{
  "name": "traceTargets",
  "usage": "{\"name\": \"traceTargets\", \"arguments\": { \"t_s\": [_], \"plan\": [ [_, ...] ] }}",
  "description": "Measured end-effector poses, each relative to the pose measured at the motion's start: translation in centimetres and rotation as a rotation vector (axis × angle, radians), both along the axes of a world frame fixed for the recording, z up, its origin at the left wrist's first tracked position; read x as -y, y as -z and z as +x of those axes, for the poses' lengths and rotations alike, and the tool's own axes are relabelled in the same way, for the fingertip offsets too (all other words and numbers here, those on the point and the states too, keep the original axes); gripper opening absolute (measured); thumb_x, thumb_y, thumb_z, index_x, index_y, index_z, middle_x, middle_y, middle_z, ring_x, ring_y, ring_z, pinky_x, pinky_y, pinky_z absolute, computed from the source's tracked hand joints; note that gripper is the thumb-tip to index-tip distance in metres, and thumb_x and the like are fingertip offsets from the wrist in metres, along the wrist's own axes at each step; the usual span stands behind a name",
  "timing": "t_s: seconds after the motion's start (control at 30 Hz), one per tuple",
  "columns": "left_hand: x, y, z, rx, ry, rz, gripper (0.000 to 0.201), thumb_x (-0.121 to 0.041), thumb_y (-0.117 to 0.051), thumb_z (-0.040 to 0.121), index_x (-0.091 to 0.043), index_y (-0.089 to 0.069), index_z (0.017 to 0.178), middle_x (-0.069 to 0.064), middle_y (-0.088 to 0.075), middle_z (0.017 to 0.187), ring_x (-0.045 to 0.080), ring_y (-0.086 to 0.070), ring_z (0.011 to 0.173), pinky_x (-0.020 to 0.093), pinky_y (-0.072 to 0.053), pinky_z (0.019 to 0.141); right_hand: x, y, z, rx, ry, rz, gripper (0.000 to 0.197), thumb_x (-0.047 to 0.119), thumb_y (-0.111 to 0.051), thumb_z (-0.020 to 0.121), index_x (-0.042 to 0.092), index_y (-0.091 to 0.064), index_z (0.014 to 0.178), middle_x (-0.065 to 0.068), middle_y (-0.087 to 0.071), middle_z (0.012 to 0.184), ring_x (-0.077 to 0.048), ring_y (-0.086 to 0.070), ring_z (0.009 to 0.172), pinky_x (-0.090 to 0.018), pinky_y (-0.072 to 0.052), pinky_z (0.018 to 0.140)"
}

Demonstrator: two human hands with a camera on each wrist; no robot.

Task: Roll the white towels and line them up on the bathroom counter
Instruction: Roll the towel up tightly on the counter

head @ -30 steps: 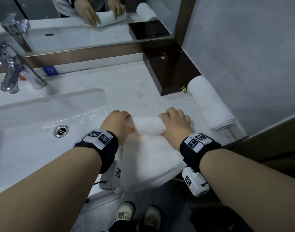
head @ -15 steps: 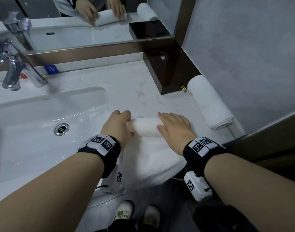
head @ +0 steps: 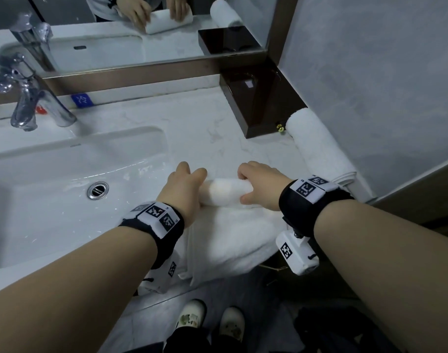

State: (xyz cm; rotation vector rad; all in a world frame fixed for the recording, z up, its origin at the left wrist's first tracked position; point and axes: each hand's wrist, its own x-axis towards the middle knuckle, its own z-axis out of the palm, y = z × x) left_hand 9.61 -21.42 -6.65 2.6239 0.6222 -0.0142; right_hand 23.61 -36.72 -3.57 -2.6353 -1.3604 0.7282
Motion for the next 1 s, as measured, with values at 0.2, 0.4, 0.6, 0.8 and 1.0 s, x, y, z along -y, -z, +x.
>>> {"name": "traceTargets", "arguments": {
  "t_s": [0.2,0.4,0.6,0.8,1.0],
  "plan": [
    [-2.0,-1.4,-0.9,-0.038,-0.139,-0.450,0.025,-0.038,-0.073,0.073,-0.029,-0.051,0.081,0.000,-0.059,0.092,0.021,-0.058,0.077,0.028,-0.042,0.060,-0.2,1.0,-0.8,0.078,-0.069,0.011,0.038,0.021,-0.072,0.075,0.020,-0.038,0.090,0.004,-0.043,0.095,-0.021,-0.041,0.091,-0.035,-0.034,0.078],
    [-3.3,-2.0,-0.1,-0.161,-0.078,-0.496,0.032,-0.031,-0.076,0.080,-0.033,-0.054,0.103,-0.009,-0.063,0.098,0.011,-0.059,0.087,0.024,-0.041,0.070,0.3,2.3,-1.0,0.163,-0.096,0.084,0.045,0.017,-0.073,0.071,0.026,-0.032,0.088,0.008,-0.036,0.093,-0.017,-0.036,0.089,-0.034,-0.029,0.076],
    [-2.3,-2.2,0.3,-0.262,0.072,-0.306,0.045,-0.027,-0.077,0.077,-0.031,-0.059,0.119,-0.013,-0.060,0.102,0.011,-0.057,0.092,0.022,-0.041,0.071,1.0,3.5,-1.2,0.242,-0.085,0.126,0.047,0.023,-0.077,0.067,0.024,-0.041,0.098,0.010,-0.031,0.096,-0.014,-0.030,0.088,-0.031,-0.024,0.075],
    [-0.9,-2.1,0.7,-0.334,0.184,-0.118,0.041,-0.032,-0.077,0.073,-0.023,-0.061,0.109,0.000,-0.056,0.105,0.021,-0.059,0.088,0.029,-0.048,0.076,1.4,3.5,-0.7,0.283,-0.072,0.084,0.051,0.045,-0.072,0.064,0.031,-0.042,0.103,0.008,-0.042,0.100,-0.017,-0.043,0.091,-0.032,-0.024,0.076],
    [-1.5,-1.4,1.3,-0.282,0.171,0.016,0.036,-0.036,-0.073,0.074,-0.025,-0.059,0.106,0.000,-0.045,0.105,0.020,-0.050,0.097,0.029,-0.045,0.081,1.4,2.1,0.3,0.246,0.024,-0.028,0.045,0.061,-0.055,0.065,0.037,-0.050,0.103,0.009,-0.046,0.097,-0.018,-0.044,0.102,-0.034,-0.024,0.081]
  ]
}}
